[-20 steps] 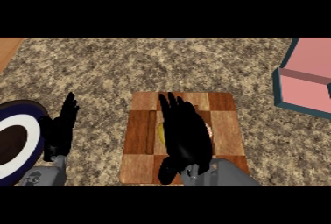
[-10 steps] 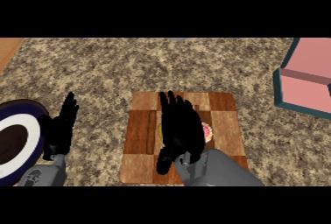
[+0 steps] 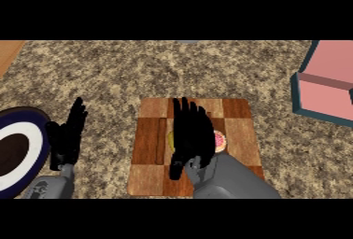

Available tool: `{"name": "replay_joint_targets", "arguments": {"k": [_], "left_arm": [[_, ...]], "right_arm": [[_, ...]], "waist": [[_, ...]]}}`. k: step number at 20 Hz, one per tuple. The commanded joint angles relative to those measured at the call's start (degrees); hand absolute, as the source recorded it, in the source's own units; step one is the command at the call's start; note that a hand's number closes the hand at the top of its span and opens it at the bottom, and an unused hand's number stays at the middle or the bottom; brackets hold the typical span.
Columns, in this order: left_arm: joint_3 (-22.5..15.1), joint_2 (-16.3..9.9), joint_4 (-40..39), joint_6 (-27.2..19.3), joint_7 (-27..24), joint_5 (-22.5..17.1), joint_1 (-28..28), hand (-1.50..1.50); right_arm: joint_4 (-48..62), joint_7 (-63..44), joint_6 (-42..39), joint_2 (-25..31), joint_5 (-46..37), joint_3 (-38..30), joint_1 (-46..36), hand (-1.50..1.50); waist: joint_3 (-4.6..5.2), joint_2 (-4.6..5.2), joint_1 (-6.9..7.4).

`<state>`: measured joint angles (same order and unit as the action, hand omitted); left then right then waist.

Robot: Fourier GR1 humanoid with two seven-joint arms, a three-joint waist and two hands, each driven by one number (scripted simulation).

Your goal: Pick the lemon from the cutting board and place it in the cardboard box

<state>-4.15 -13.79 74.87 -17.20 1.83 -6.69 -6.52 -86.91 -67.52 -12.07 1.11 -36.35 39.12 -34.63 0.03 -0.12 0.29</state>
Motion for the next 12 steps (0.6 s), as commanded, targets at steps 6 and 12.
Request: {"name": "replay_joint_targets", "arguments": {"k": [6,12], "left_arm": [[0.4,0.9,-0.9,1.2,-2.2,0.8,1.2,0.0],[1.9,1.0,-3.1,1.8,-2.5,0.7,0.2,0.0]], "right_arm": [[6.1,-7.8,0.3,-1.1,0.2,1.4,-1.9,-1.5],[9.7,-4.3,1.0,-1.1,0.5,-1.0,-2.3,-1.5]], "waist": [[-0.01,0.09,0.22],[-0.01,0.17,0.09]]}}
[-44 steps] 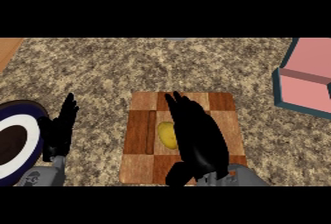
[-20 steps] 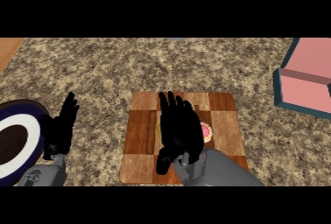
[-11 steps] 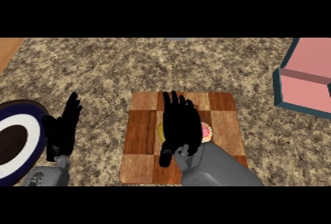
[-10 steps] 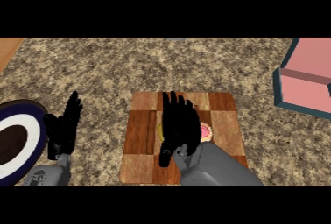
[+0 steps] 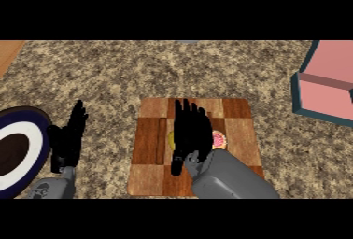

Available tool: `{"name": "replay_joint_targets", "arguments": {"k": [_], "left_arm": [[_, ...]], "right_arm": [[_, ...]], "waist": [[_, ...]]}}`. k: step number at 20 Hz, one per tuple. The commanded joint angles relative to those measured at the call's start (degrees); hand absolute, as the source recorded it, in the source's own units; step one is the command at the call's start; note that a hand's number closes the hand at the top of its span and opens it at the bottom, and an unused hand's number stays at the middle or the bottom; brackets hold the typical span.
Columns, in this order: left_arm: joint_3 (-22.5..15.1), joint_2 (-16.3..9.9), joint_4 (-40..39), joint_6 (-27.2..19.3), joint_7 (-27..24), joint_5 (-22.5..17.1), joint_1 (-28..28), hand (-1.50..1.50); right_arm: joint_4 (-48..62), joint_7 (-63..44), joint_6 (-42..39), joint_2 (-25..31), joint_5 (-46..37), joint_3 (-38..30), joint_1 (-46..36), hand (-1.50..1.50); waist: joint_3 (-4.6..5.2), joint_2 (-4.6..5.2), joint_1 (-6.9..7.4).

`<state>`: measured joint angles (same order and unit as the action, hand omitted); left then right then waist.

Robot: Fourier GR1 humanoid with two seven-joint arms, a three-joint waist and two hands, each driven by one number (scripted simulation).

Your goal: Pick the lemon from the cutting board and place it in the cardboard box

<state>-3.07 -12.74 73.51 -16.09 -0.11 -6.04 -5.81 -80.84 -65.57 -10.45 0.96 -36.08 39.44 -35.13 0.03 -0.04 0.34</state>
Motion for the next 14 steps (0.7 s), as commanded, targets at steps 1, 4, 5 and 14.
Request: {"name": "replay_joint_targets", "arguments": {"k": [1,4,5,14], "left_arm": [[2.0,-0.8,-1.9,2.0,-0.2,-1.1,-0.7,0.0],[0.1,0.4,-0.3,0.1,0.5,1.6,-0.9,0.0],[0.9,-1.1,1.4,2.8,1.7,-0.3,-0.9,0.0],[1.6,1.0,2.1,1.0,1.8,2.4,-0.2,0.0]], "right_arm": [[2.4,-6.6,0.1,-0.9,-0.2,-0.1,-0.5,-1.5],[6.8,-5.2,1.8,-0.9,1.4,0.0,-3.2,-1.5],[8.2,-4.5,3.1,-0.9,-0.1,0.8,-2.6,-1.5],[15.4,6.2,8.0,-0.9,0.2,2.4,-1.9,1.5]], "waist": [[0.0,0.05,-0.03],[-0.02,0.09,0.26],[-0.02,0.07,0.33],[-0.03,0.09,0.32]]}}
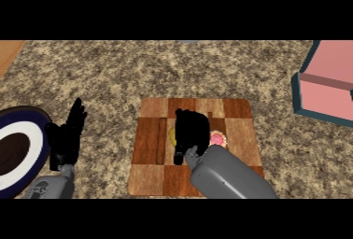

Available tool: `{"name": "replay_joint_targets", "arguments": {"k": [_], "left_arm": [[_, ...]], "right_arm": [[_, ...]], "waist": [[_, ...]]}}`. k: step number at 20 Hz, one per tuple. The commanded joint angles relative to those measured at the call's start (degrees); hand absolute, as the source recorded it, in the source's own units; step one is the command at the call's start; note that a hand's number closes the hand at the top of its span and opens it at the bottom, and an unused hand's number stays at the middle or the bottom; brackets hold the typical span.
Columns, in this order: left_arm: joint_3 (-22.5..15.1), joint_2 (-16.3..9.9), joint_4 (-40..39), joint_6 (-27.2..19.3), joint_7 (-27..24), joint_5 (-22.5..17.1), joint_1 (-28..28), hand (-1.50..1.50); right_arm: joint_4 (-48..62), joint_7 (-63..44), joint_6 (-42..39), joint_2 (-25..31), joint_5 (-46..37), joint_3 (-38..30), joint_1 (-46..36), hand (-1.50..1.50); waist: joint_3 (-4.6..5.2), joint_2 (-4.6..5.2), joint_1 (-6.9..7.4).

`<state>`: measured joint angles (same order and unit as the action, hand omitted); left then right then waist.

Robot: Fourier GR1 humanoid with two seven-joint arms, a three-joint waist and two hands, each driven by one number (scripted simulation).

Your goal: Pick the lemon from the cutting board and place it in the cardboard box

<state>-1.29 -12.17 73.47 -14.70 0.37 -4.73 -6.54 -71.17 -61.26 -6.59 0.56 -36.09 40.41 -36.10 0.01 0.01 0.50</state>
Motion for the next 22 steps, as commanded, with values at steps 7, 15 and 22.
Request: {"name": "replay_joint_targets", "arguments": {"k": [7,15,22], "left_arm": [[1.7,0.7,0.3,1.5,0.5,0.6,0.7,0.0],[2.4,1.1,1.9,-0.7,-0.2,1.0,4.5,0.0],[3.0,0.5,2.3,0.8,0.6,0.1,3.1,0.0]], "right_arm": [[1.0,-1.6,4.5,-0.5,-3.7,4.0,-3.8,1.5],[-24.7,22.0,-1.4,26.0,-1.2,8.9,20.0,1.5],[-42.9,36.3,8.2,49.9,-2.4,1.3,35.1,1.5]], "waist": [[0.0,-0.01,0.0],[-0.13,-0.96,-4.76],[-0.03,-0.43,-2.94]]}}
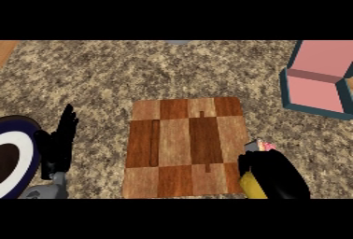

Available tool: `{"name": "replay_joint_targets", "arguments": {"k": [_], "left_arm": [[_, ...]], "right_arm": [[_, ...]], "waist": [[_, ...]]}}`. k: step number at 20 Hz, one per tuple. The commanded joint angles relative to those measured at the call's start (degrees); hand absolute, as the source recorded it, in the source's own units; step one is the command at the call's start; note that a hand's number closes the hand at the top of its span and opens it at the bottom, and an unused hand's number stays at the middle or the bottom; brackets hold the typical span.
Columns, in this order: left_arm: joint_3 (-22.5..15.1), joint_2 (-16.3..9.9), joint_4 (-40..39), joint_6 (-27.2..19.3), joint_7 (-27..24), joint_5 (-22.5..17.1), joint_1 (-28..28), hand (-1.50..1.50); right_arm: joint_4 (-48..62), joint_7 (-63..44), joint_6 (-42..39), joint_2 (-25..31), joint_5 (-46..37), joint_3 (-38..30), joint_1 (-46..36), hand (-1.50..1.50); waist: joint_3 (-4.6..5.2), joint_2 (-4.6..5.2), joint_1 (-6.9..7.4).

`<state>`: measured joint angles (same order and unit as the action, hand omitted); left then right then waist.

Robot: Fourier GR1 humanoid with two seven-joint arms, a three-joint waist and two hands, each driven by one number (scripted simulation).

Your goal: Pick the lemon from the cutting board and place it in the cardboard box

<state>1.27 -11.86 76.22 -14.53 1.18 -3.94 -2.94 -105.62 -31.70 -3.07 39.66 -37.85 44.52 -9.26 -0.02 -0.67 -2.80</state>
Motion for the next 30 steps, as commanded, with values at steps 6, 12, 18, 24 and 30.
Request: {"name": "replay_joint_targets", "arguments": {"k": [6,12,18,24,30], "left_arm": [[-0.1,0.1,2.4,0.4,0.1,0.2,1.0,0.0],[1.5,-0.7,-0.4,1.4,0.2,-0.7,-0.3,0.0],[0.2,0.8,-0.7,0.7,-2.1,1.1,0.6,0.0],[-0.7,2.4,-1.5,0.3,-1.4,1.9,-1.5,0.0],[-0.6,1.6,0.5,2.1,-0.4,1.9,-0.5,0.0]], "right_arm": [[-22.1,13.8,9.5,23.4,7.4,-17.3,17.0,1.5],[-36.1,8.8,9.9,27.0,19.1,-34.1,22.2,1.5],[-29.4,11.2,4.8,26.7,32.2,-54.6,22.6,1.5],[-15.7,20.9,-1.8,24.6,35.9,-65.8,18.5,1.5],[0.5,29.5,-4.3,21.3,33.6,-61.8,10.8,1.5]], "waist": [[-0.01,0.16,0.26],[0.05,-0.07,-1.19],[0.04,0.31,0.64],[0.02,0.66,2.42],[0.0,0.85,3.6]]}}
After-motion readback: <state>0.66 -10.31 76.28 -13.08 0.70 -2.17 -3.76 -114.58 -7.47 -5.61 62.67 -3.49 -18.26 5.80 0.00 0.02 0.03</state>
